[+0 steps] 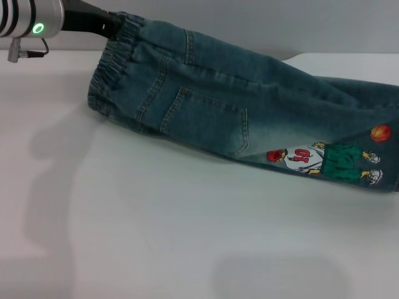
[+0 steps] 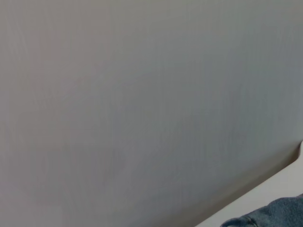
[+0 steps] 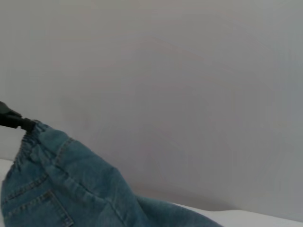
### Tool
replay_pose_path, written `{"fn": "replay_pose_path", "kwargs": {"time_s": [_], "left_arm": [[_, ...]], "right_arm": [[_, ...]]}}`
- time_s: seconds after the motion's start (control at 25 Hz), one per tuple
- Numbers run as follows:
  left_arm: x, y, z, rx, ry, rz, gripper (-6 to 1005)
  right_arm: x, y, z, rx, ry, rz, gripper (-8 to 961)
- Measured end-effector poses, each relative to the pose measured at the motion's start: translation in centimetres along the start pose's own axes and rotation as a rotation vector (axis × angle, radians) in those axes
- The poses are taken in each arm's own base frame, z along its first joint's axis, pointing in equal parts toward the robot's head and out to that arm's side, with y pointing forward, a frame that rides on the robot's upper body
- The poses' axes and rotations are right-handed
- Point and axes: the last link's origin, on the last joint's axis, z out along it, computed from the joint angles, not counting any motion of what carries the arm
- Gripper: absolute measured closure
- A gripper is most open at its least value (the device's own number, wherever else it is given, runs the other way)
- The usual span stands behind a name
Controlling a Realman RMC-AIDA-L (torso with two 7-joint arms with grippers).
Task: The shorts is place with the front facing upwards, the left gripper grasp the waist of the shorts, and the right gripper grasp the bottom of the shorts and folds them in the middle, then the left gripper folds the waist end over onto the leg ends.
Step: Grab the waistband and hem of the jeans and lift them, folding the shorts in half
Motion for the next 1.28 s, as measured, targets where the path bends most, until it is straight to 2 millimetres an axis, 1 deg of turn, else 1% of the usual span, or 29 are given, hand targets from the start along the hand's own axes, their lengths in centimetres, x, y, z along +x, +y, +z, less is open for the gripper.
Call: {"fn": "replay_pose_path", "kwargs": {"time_s": [0.52, 0.76, 1.28], "left_arm": [[-1.4, -0.2, 0.6, 0.008, -0.02, -0.035, 931], [-2.1, -0.2, 1.0, 0.006, -0.034, -0.056, 930], [-2.5, -0.3, 1.2, 0.011, -0.038, -0.063, 929]], "right_arm": [[0.3, -1.1, 2.6, 0.068, 0.015, 0.028, 872], [0.2, -1.5, 3.3, 0.092, 0.019, 0.009, 871], [0.4, -1.2, 5.6, 0.086, 0.075, -0.036, 867]]}}
